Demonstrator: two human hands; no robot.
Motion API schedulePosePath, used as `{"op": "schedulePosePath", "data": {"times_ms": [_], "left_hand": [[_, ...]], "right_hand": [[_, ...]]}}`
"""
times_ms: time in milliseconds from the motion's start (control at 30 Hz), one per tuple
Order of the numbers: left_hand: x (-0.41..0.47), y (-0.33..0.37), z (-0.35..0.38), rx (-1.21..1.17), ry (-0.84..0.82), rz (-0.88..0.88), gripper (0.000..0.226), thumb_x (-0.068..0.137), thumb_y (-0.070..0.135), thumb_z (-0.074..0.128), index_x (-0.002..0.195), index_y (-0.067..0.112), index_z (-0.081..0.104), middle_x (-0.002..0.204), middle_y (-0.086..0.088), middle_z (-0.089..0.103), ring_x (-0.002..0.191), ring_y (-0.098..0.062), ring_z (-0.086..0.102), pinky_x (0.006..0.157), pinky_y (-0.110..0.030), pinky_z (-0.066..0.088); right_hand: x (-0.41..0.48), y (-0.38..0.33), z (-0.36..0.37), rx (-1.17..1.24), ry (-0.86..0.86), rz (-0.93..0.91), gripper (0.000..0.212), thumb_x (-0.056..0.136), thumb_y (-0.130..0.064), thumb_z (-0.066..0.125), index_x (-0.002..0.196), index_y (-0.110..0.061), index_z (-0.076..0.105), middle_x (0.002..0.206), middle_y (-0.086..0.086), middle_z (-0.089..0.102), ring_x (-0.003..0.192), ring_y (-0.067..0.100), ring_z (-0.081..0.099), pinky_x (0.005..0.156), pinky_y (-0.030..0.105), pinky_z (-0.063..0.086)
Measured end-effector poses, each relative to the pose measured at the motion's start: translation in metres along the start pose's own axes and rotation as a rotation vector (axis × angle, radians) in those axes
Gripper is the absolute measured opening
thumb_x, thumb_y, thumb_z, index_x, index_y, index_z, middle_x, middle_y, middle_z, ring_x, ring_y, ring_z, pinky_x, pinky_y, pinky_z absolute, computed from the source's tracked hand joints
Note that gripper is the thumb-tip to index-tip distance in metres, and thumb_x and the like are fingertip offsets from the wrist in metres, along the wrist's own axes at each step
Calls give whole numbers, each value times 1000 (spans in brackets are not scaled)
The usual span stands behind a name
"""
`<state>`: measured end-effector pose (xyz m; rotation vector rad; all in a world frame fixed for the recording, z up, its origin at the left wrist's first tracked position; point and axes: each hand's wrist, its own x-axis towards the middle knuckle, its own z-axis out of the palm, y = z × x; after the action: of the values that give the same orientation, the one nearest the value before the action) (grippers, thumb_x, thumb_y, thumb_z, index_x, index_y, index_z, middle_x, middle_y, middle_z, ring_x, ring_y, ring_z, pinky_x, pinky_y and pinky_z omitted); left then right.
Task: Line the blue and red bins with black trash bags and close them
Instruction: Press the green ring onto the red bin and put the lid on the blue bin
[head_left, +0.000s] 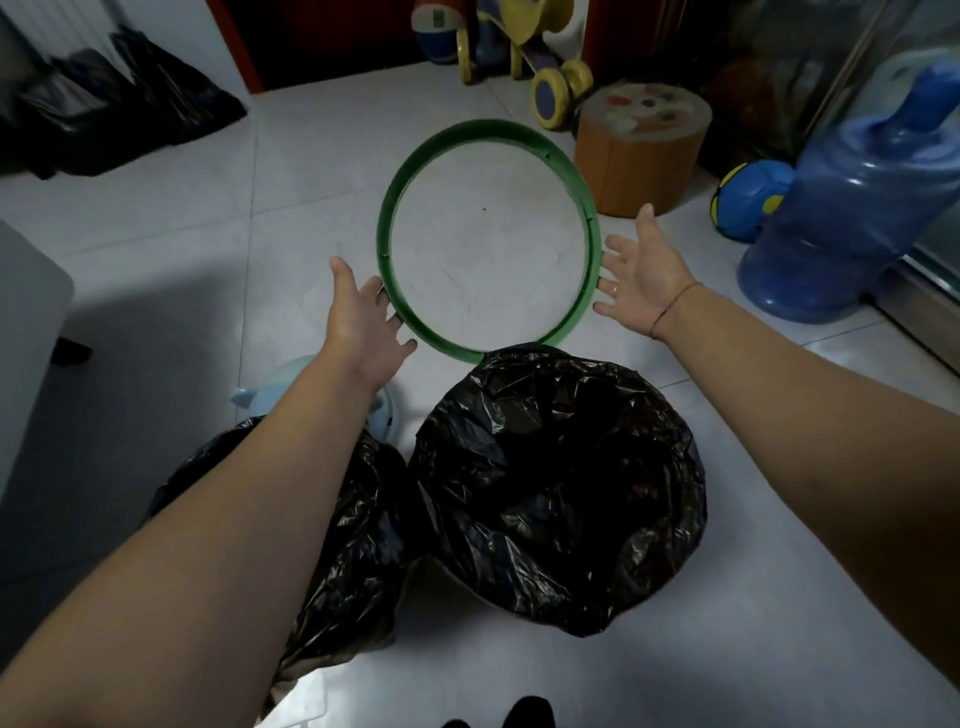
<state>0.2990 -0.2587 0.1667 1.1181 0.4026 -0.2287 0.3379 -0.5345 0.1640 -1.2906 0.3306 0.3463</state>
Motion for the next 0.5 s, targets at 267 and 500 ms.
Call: {"op": "schedulePosePath", "data": {"times_ms": [267, 500], "left_hand": [[-65, -5, -12, 140, -85, 67, 86, 89, 72, 11, 146, 12, 34, 152, -5, 37, 142, -18, 30, 118, -46, 12], [-116, -69, -10, 431, 22, 40, 66, 90, 68, 29, 121, 23, 65, 121, -1, 65, 110, -15, 62, 86, -25, 50]], "right_hand": [[-68, -9, -30, -48, -130, -134, 67, 89, -67, 15, 109, -25, 64, 104, -5, 66, 99, 15, 53, 85, 31, 33], [-128, 73, -51, -257, -17, -135, 68, 92, -58, 30, 140, -11, 41, 146, 1, 42, 129, 9, 42, 109, 24, 29]]}}
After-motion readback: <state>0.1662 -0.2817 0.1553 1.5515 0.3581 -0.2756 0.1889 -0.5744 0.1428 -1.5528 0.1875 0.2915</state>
